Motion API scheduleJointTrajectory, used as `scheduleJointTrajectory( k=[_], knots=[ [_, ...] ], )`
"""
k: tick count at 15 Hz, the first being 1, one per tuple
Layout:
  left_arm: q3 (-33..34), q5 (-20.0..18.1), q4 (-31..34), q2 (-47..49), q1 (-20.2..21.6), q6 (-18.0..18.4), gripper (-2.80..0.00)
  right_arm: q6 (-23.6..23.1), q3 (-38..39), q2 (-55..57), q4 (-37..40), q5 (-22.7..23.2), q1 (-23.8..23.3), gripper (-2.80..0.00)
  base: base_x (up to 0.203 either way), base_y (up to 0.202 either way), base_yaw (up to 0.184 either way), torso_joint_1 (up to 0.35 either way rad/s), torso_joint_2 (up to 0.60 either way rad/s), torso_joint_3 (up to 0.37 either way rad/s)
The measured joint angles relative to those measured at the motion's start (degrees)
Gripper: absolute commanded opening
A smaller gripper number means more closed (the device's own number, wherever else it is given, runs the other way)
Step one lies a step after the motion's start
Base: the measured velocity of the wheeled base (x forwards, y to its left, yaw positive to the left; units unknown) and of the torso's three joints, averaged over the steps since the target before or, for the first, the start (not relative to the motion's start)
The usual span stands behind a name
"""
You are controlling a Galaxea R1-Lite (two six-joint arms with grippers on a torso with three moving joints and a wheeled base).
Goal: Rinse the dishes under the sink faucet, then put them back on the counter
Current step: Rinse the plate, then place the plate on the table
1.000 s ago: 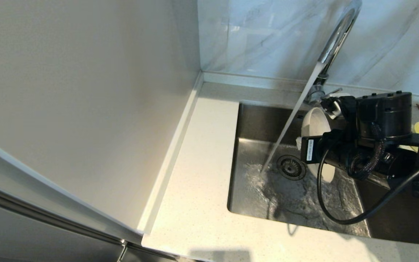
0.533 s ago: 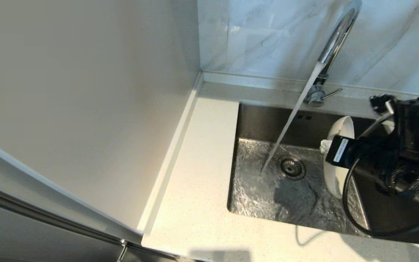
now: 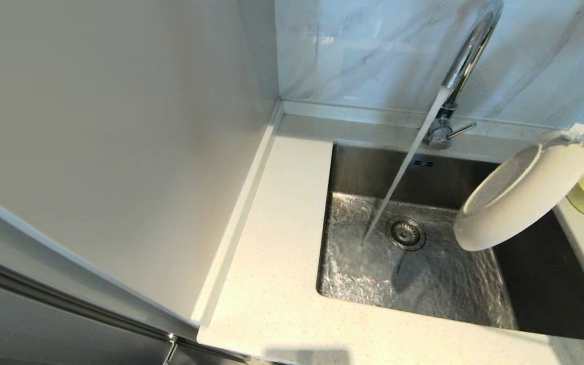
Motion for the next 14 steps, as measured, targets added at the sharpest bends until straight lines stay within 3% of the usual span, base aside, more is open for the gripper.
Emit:
scheduleJointTrajectory(
  k=[2, 3, 5, 11, 13, 14],
  knots=[
    [0.0, 0.0, 0.0, 0.0, 0.0, 0.0, -2.80, 9.6, 4.8, 0.6, -7.7, 12.9, -4.8, -2.80, 0.000, 0.000, 0.000, 0.000, 0.00, 0.000],
    [0.0, 0.0, 0.0, 0.0, 0.0, 0.0, -2.80, 10.1, 7.7, 2.0, -12.1, 17.0, -5.6, -2.80, 0.000, 0.000, 0.000, 0.000, 0.00, 0.000],
    [0.0, 0.0, 0.0, 0.0, 0.0, 0.0, -2.80, 8.5, 8.8, 3.9, -15.2, 19.7, -6.3, -2.80, 0.000, 0.000, 0.000, 0.000, 0.00, 0.000],
    [0.0, 0.0, 0.0, 0.0, 0.0, 0.0, -2.80, 5.4, -16.4, 2.6, 1.8, 18.2, -6.6, -2.80, 0.000, 0.000, 0.000, 0.000, 0.00, 0.000],
    [0.0, 0.0, 0.0, 0.0, 0.0, 0.0, -2.80, 3.2, -16.5, 4.1, 8.8, 11.2, -6.0, -2.80, 0.000, 0.000, 0.000, 0.000, 0.00, 0.000],
    [0.0, 0.0, 0.0, 0.0, 0.0, 0.0, -2.80, 1.3, -16.8, 5.5, 15.2, 5.1, -5.1, -2.80, 0.000, 0.000, 0.000, 0.000, 0.00, 0.000]
  ],
)
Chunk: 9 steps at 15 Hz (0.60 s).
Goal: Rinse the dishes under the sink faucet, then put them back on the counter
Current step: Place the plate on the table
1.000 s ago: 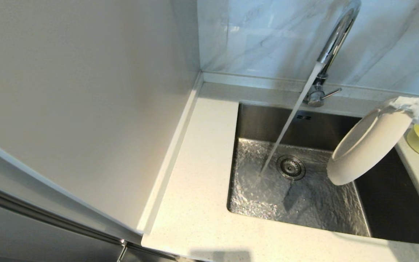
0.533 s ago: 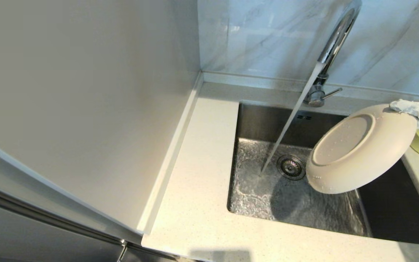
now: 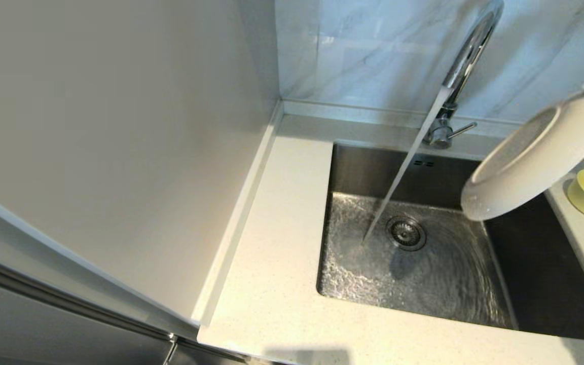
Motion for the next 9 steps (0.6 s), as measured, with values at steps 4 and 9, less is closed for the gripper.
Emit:
scheduleJointTrajectory(
  k=[4, 9],
  knots=[
    [0.0, 0.0, 0.0, 0.0, 0.0, 0.0, -2.80, -17.4, -8.4, 2.5, 26.4, -28.5, 11.7, -2.80, 0.000, 0.000, 0.000, 0.000, 0.00, 0.000],
    [0.0, 0.0, 0.0, 0.0, 0.0, 0.0, -2.80, -54.5, -8.1, -2.4, 53.0, -45.0, 20.0, -2.80, 0.000, 0.000, 0.000, 0.000, 0.00, 0.000]
  ],
)
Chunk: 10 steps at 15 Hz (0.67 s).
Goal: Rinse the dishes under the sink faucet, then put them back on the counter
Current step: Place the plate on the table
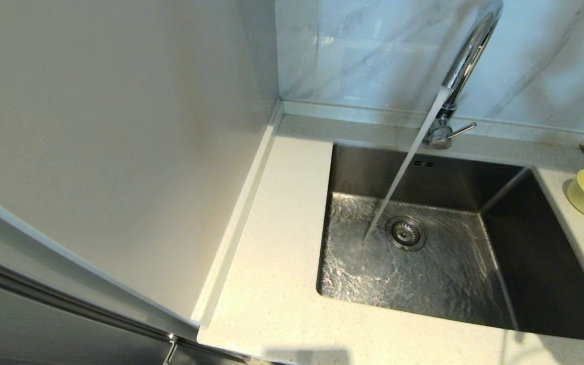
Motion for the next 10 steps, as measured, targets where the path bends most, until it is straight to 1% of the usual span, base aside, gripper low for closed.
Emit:
scheduleJointTrajectory(
  k=[1, 2, 4, 6, 8, 10],
  knots=[
    [0.0, 0.0, 0.0, 0.0, 0.0, 0.0, -2.80, -4.6, 2.8, -1.0, 1.5, -0.7, 0.3, -2.80, 0.000, 0.000, 0.000, 0.000, 0.00, 0.000],
    [0.0, 0.0, 0.0, 0.0, 0.0, 0.0, -2.80, -7.8, 6.2, -2.0, 1.6, -0.9, 0.5, -2.80, 0.000, 0.000, 0.000, 0.000, 0.00, 0.000],
    [0.0, 0.0, 0.0, 0.0, 0.0, 0.0, -2.80, -10.7, 12.1, -3.5, -0.5, -0.8, 0.7, -2.80, 0.000, 0.000, 0.000, 0.000, 0.00, 0.000],
    [0.0, 0.0, 0.0, 0.0, 0.0, 0.0, -2.80, -12.4, 18.8, -4.5, -6.1, -1.0, 0.7, -2.80, 0.000, 0.000, 0.000, 0.000, 0.00, 0.000],
    [0.0, 0.0, 0.0, 0.0, 0.0, 0.0, -2.80, -13.8, 25.6, -5.0, -14.2, -1.5, 0.6, -2.80, 0.000, 0.000, 0.000, 0.000, 0.00, 0.000],
    [0.0, 0.0, 0.0, 0.0, 0.0, 0.0, -2.80, -15.4, 31.6, -5.2, -22.8, -3.7, 0.6, -2.80, 0.000, 0.000, 0.000, 0.000, 0.00, 0.000]
  ],
)
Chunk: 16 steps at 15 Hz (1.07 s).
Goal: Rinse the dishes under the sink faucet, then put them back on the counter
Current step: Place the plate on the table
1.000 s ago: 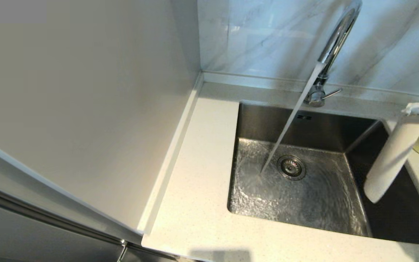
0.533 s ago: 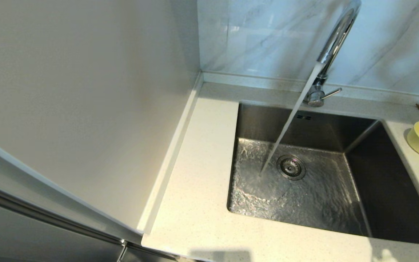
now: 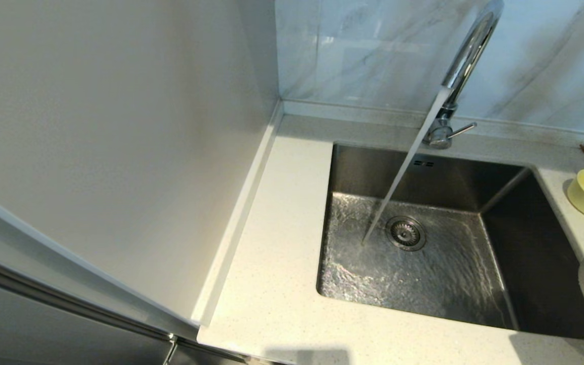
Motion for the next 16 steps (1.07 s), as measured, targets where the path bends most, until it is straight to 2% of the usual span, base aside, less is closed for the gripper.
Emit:
scheduleJointTrajectory(
  k=[3, 6, 8, 10, 16],
  knots=[
    [0.0, 0.0, 0.0, 0.0, 0.0, 0.0, -2.80, -2.8, 6.3, 0.1, -10.3, -2.6, -1.9, -2.80, 0.000, 0.000, 0.000, 0.000, 0.00, 0.000],
    [0.0, 0.1, 0.0, 0.0, 0.0, 0.0, -2.80, -7.2, 8.9, 0.8, -13.9, -2.8, -8.4, -2.80, 0.000, 0.000, 0.000, 0.000, 0.00, 0.000],
    [0.0, 0.0, 0.0, 0.0, 0.0, 0.0, -2.80, -12.7, 10.9, 1.3, -18.8, -2.8, -13.0, -2.80, 0.000, 0.000, 0.000, 0.000, 0.00, 0.000],
    [0.0, 0.0, 0.0, 0.0, 0.0, 0.0, -2.80, -16.0, 12.8, 1.9, -23.4, -2.8, -15.3, -2.80, 0.000, 0.000, 0.000, 0.000, 0.00, 0.000],
    [0.0, 0.0, 0.0, 0.0, 0.0, 0.0, -2.80, -16.4, 14.1, 6.5, -26.9, -2.6, -21.3, -2.80, 0.000, 0.000, 0.000, 0.000, 0.00, 0.000]
  ],
)
